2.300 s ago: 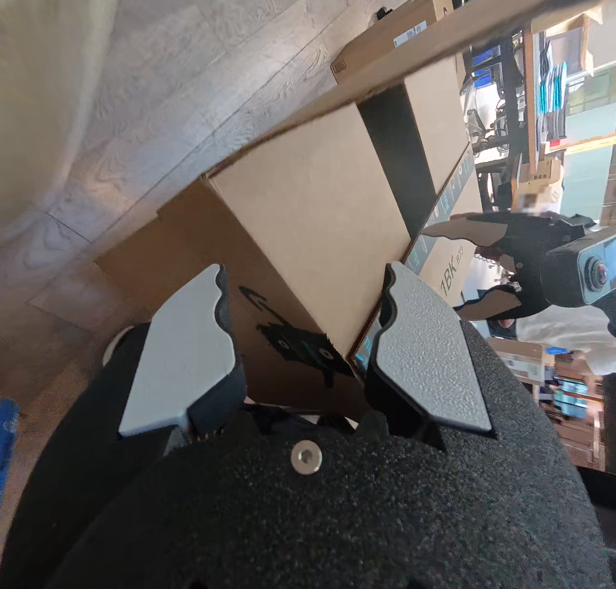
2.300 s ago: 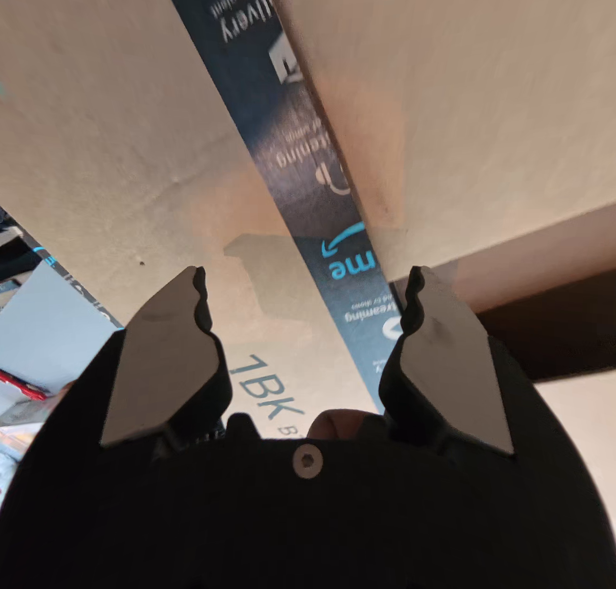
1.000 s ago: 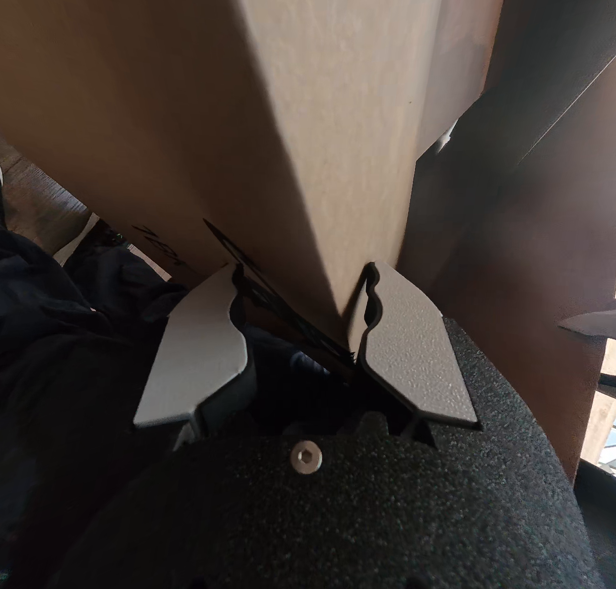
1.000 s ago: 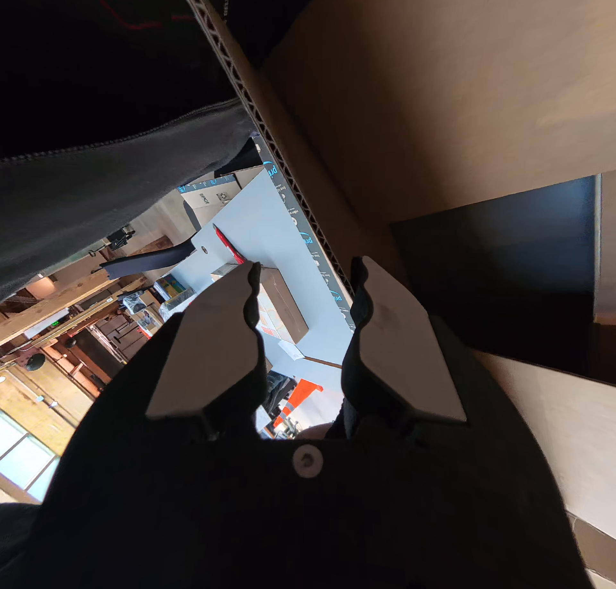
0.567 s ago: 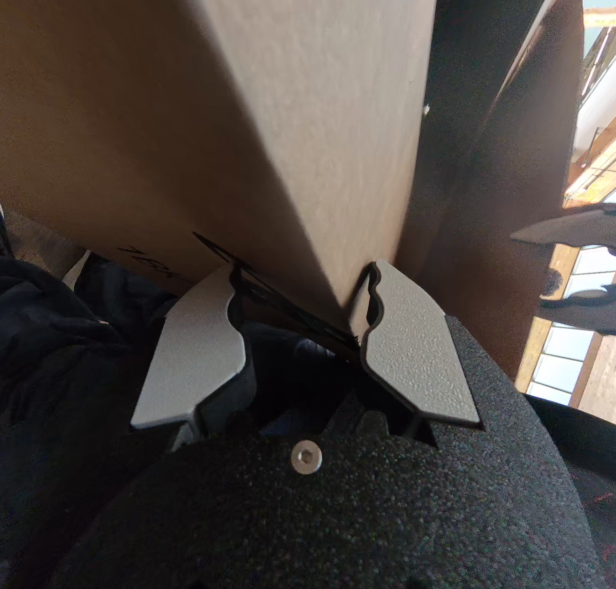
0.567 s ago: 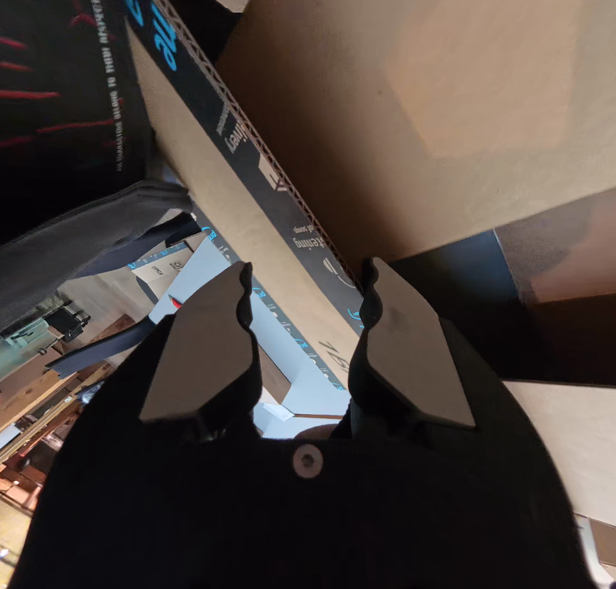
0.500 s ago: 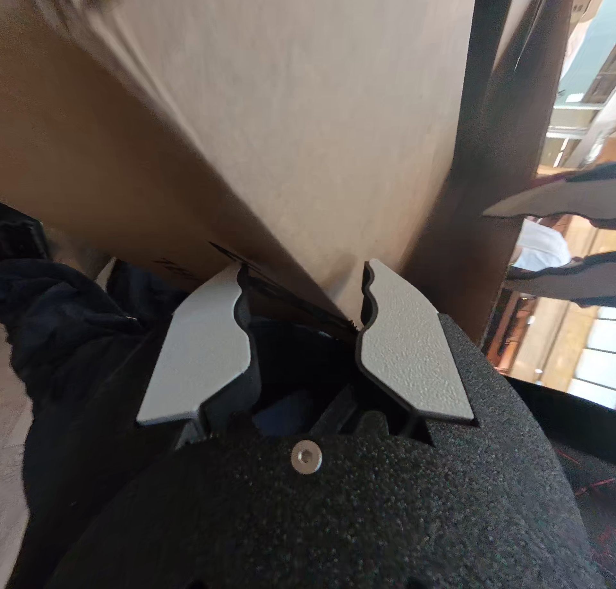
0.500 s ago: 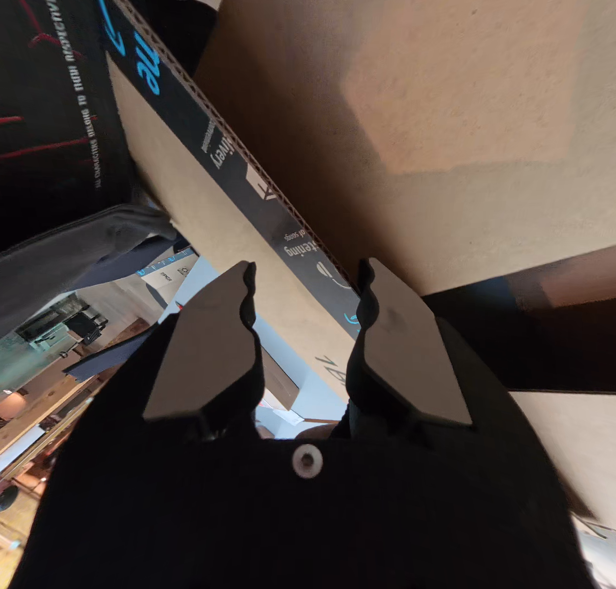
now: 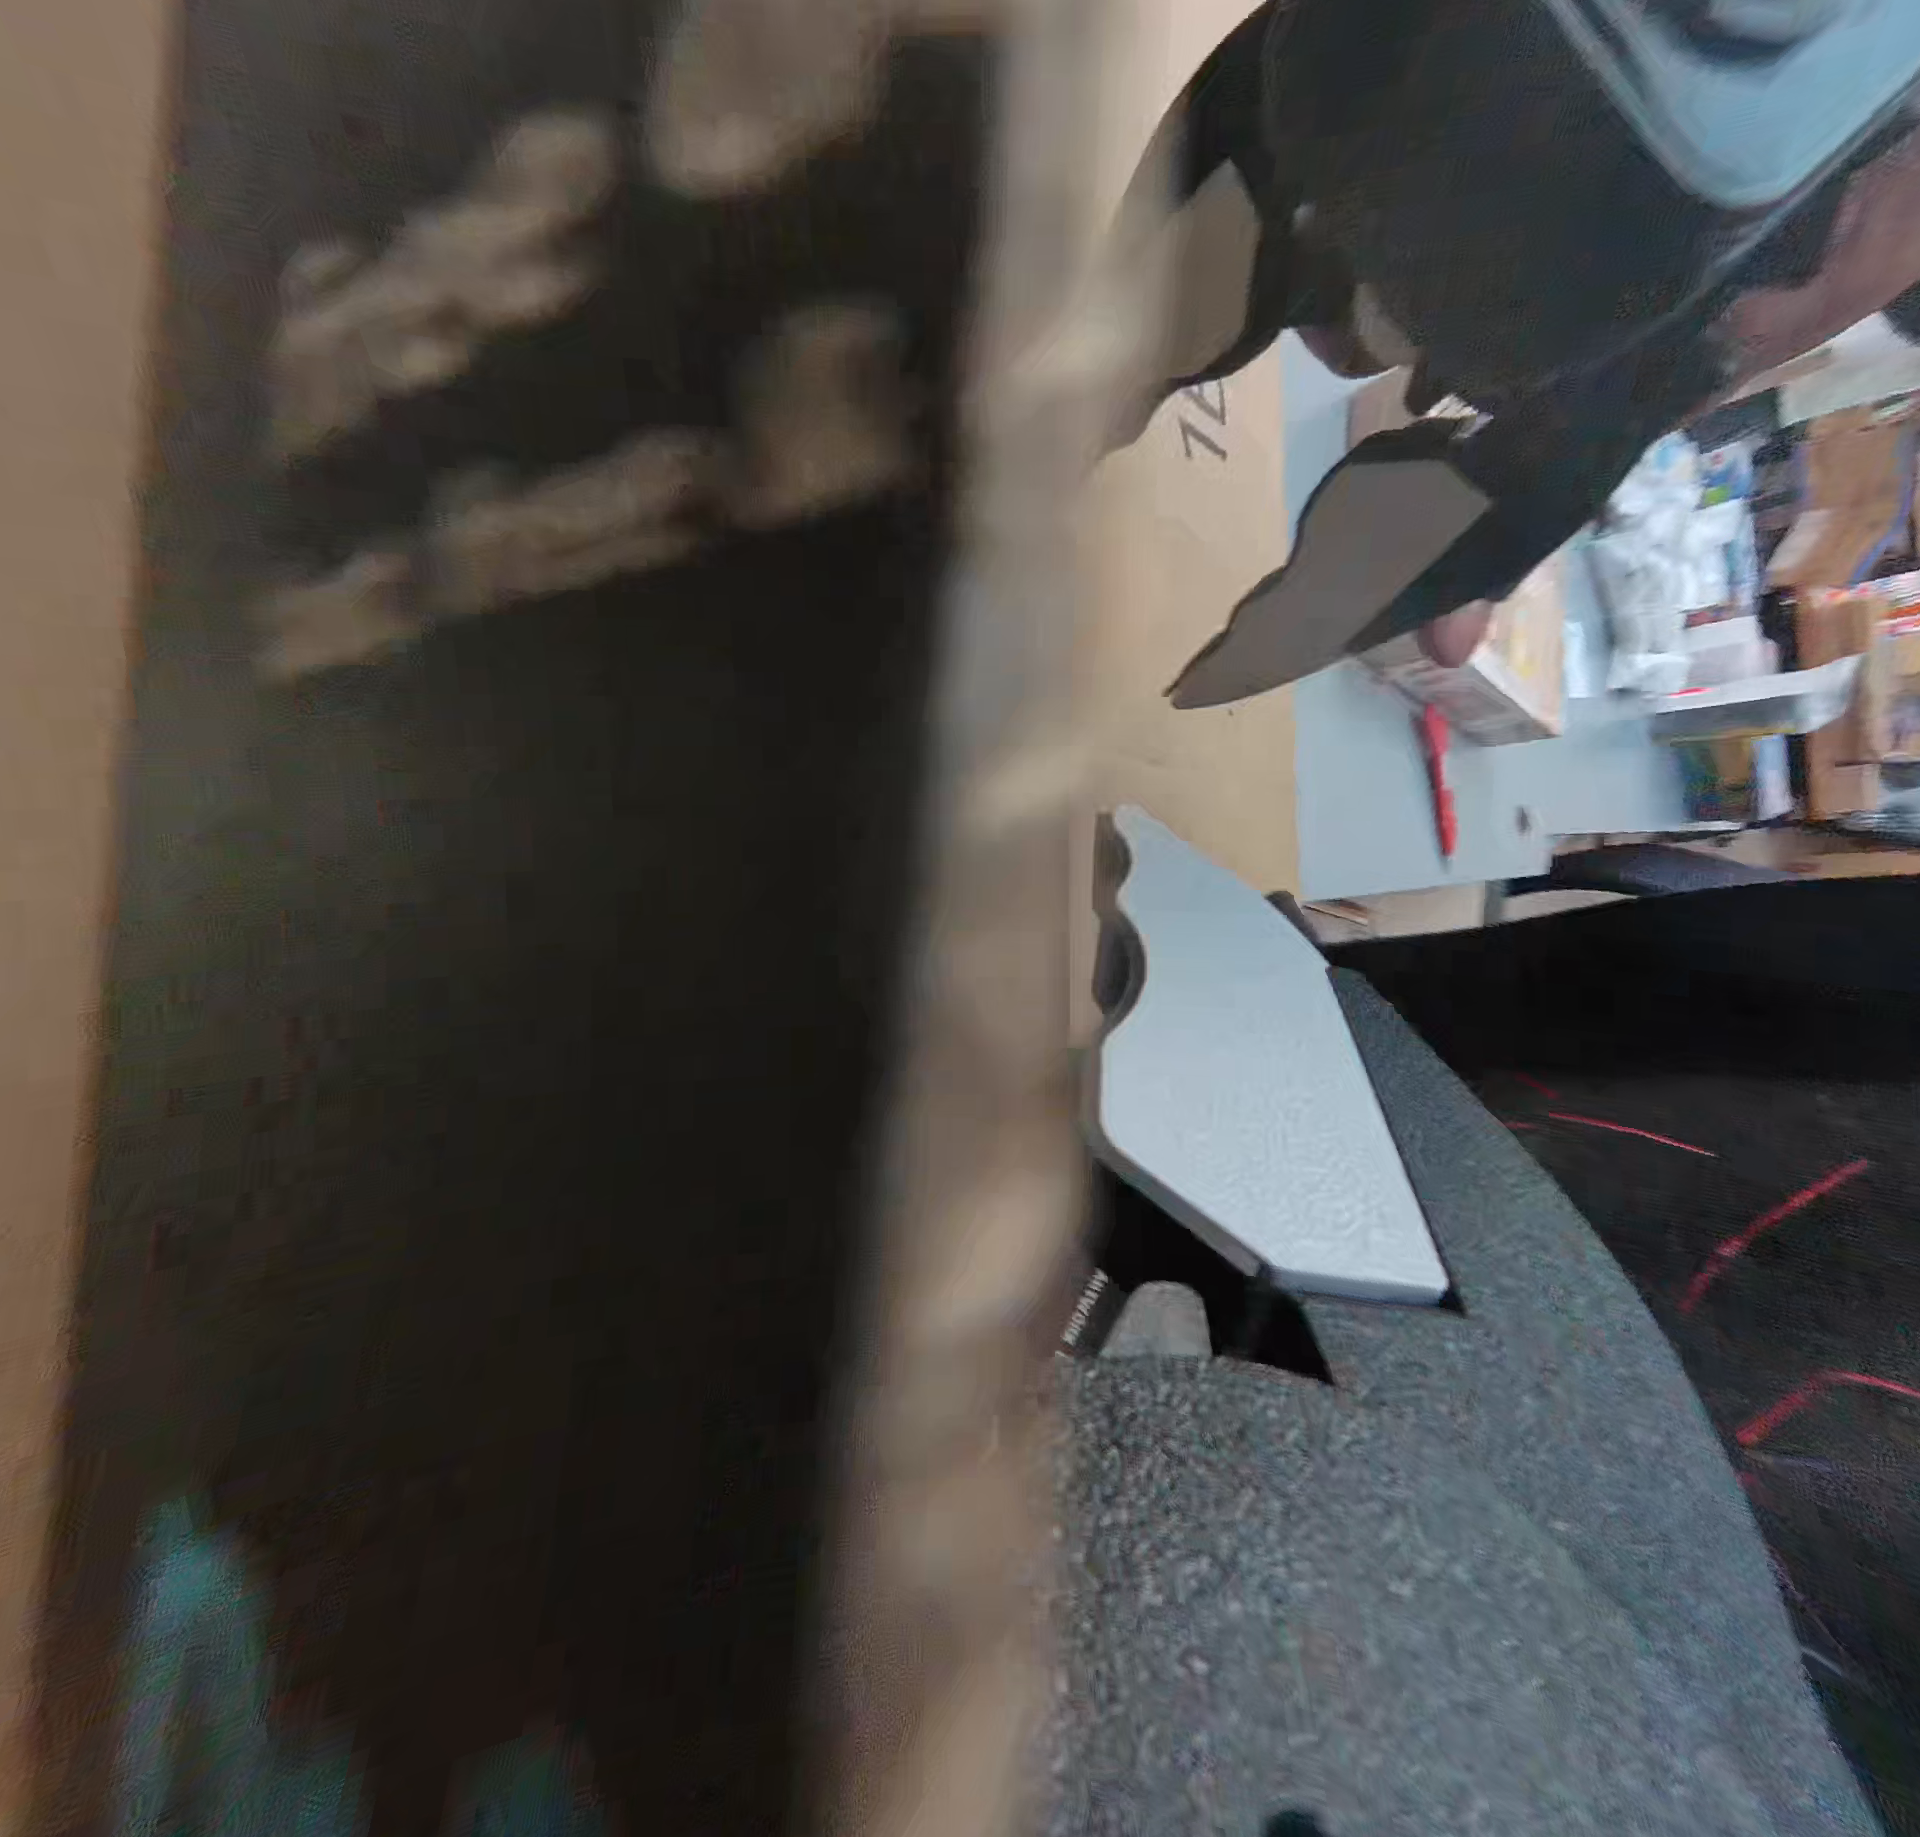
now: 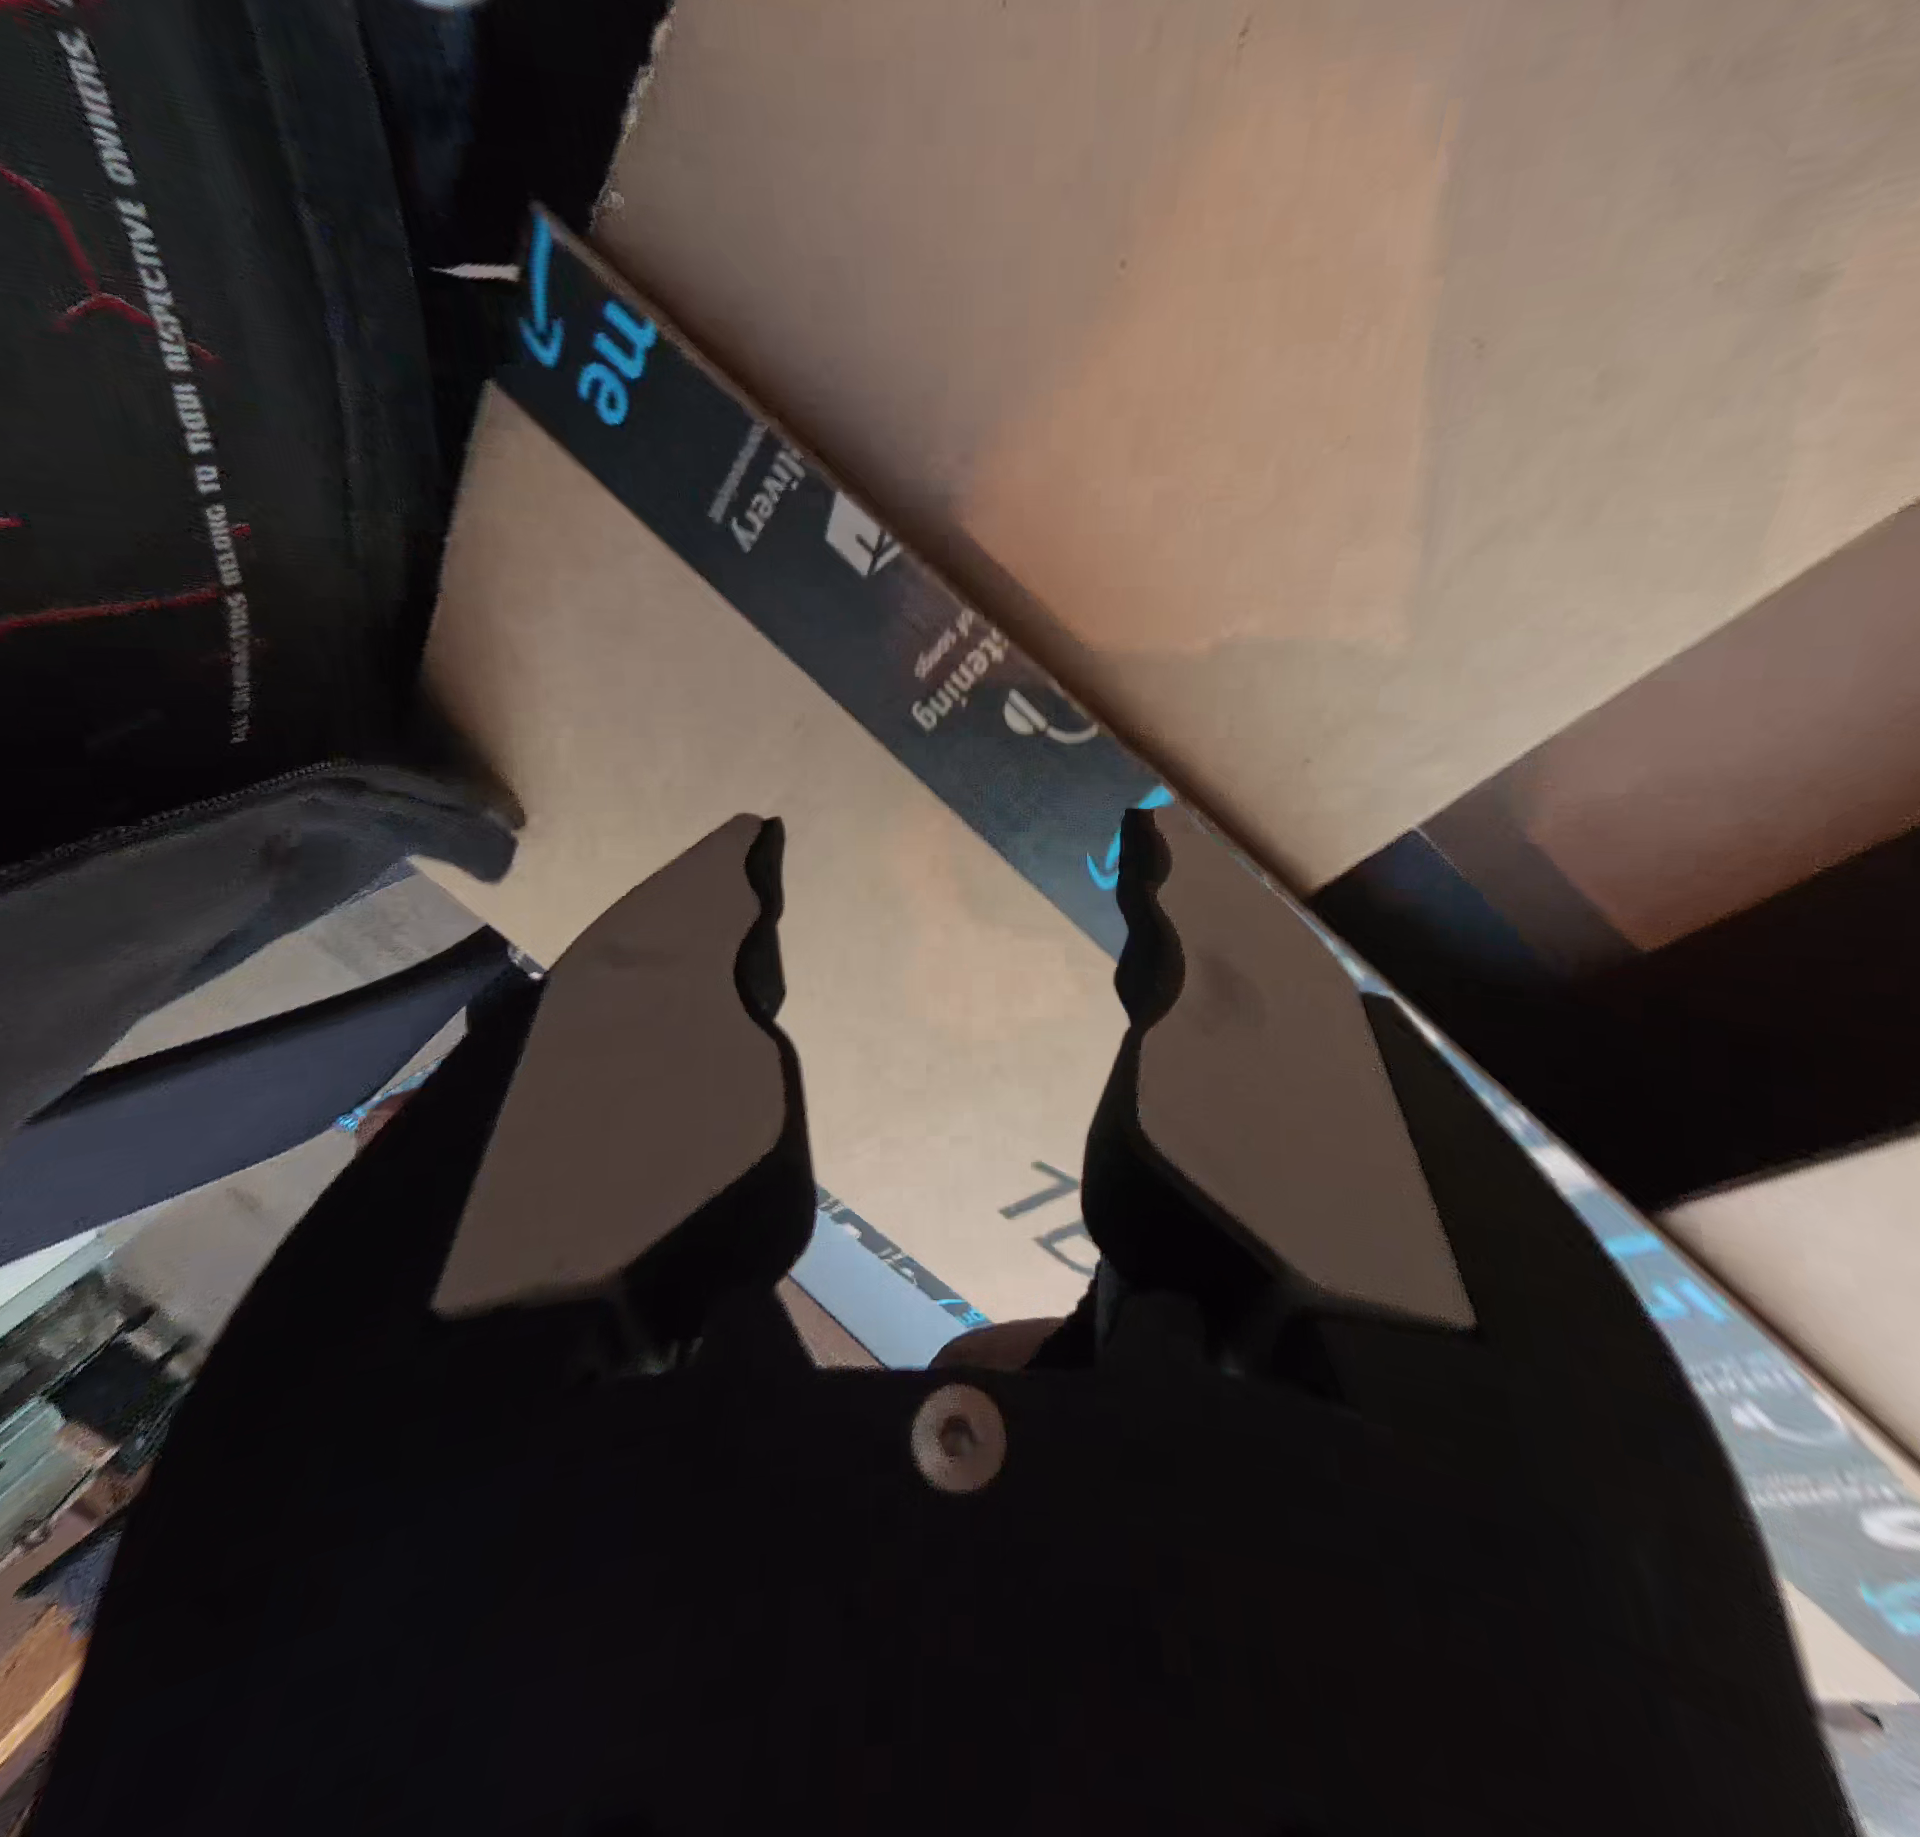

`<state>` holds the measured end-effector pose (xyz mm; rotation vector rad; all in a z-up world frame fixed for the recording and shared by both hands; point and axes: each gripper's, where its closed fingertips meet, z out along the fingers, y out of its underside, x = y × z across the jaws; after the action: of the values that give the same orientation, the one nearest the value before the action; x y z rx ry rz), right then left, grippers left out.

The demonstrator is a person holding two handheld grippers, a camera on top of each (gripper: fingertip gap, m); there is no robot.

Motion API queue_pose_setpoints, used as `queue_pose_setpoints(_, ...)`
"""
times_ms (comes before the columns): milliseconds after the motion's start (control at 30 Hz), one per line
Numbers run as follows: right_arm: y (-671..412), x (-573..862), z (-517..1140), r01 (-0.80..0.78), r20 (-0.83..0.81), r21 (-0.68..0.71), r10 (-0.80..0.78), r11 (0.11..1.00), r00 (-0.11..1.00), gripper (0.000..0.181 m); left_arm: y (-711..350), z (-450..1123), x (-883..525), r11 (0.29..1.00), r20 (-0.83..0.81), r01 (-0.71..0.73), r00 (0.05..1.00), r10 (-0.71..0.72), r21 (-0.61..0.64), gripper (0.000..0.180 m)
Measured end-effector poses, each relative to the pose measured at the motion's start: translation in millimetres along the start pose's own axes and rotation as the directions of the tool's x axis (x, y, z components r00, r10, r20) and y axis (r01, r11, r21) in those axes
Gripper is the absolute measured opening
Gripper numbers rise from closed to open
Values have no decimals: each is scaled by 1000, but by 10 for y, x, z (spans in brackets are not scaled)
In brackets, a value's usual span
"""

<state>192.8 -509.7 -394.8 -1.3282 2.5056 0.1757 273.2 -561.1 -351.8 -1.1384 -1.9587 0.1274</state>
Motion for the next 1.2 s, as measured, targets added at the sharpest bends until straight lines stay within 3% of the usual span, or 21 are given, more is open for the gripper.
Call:
queue_pose_setpoints(33,47,14,-68,0,-29,19,1,1000,1000,64,-63,41,-6,998,33,-66,997,65,22,54)
queue_pose_setpoints(267,686,177,-308,-88,-142,46,94,995,985,73,-278,-7,-25,960,262,-266,936,235,88,61)
queue_pose_setpoints(433,973,398,-411,-166,-184,96,181,981,966,75,-320,37,156,887,280,-457,862,423,70,58)
queue_pose_setpoints(500,1028,494,-448,-181,-201,124,204,976,958,75,-386,230,168,896,240,-443,873,424,29,60)
queue_pose_setpoints(700,1383,626,-453,-167,-273,61,177,984,946,78,-896,1239,-178,950,218,-274,928,302,-147,62)
queue_pose_setpoints(767,1524,600,-442,-150,-284,16,149,989,947,79,-1056,1549,-331,974,208,-159,959,192,-163,62)
queue_pose_setpoints(833,1642,549,-433,-145,-286,-14,135,989,949,80,-1141,1819,-407,986,139,33,990,-10,-162,64)
queue_pose_setpoints(933,1742,457,-423,-154,-279,-6,146,988,949,80,-1318,2075,-464,939,-14,334,942,-336,-83,67)
queue_pose_setpoints(1000,1761,405,-416,-170,-266,30,172,985,949,80,-1477,2159,-456,878,-157,479,865,-477,-26,70)
queue_pose_setpoints(1067,1770,393,-406,-185,-260,66,195,981,946,80,-1604,2199,-500,815,-258,580,791,-555,23,72)
queue_pose_setpoints(1200,1808,523,-371,-163,-276,68,175,984,945,81,-1770,2304,-555,764,-354,642,731,-583,68,77)
